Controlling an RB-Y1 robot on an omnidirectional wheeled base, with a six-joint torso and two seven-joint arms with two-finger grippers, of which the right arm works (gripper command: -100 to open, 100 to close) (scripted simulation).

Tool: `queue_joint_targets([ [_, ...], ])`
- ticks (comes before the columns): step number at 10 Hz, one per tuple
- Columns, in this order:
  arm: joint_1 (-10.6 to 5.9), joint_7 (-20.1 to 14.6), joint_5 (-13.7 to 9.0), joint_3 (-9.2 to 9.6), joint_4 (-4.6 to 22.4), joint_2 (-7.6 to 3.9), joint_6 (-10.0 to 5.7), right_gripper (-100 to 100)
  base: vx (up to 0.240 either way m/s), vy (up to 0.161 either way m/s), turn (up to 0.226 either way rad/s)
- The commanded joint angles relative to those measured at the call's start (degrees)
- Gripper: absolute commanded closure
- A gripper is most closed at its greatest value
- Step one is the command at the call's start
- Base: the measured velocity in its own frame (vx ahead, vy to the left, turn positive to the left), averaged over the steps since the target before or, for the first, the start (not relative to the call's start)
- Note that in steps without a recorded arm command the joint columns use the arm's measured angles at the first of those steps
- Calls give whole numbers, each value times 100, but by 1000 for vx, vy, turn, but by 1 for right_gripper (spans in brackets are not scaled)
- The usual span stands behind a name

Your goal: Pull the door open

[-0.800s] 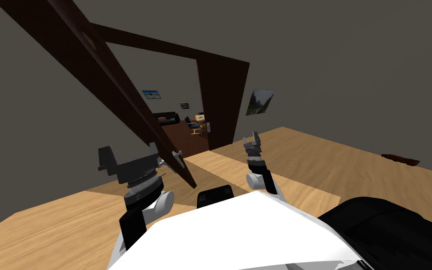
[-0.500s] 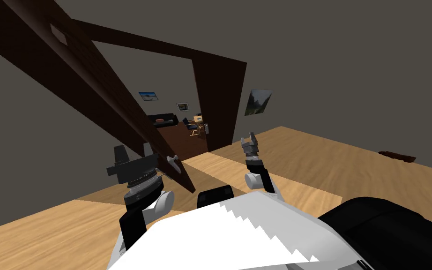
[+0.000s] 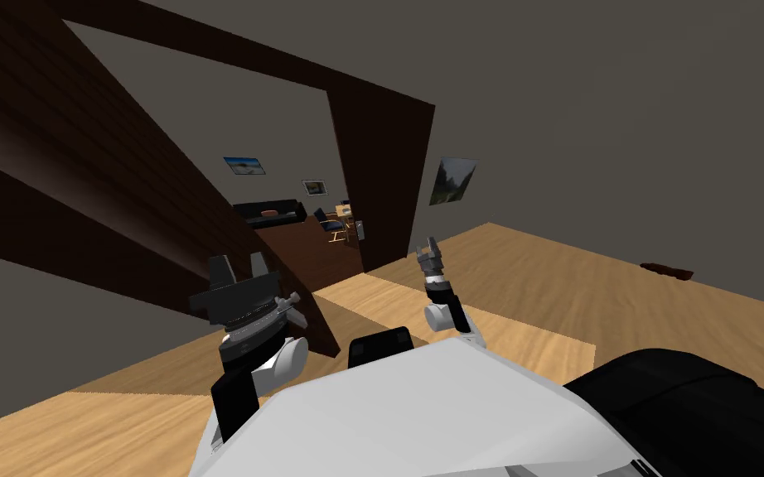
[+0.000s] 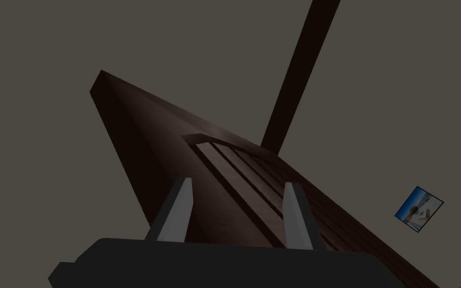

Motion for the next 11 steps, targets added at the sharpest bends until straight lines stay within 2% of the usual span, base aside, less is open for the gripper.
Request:
queue_joint_targets([
  [1,-80,32,-35,162,164,-61,46,-100,197,-59,-136],
  [6,-395,122,-112,576,727,-164,109,-100,129,-36,-110],
  [9,-644,193,-172,900,1165,-229,160,-100,147,-25,-140],
  [11,-748,222,-197,1035,1347,-251,181,-100,138,-27,-85],
])
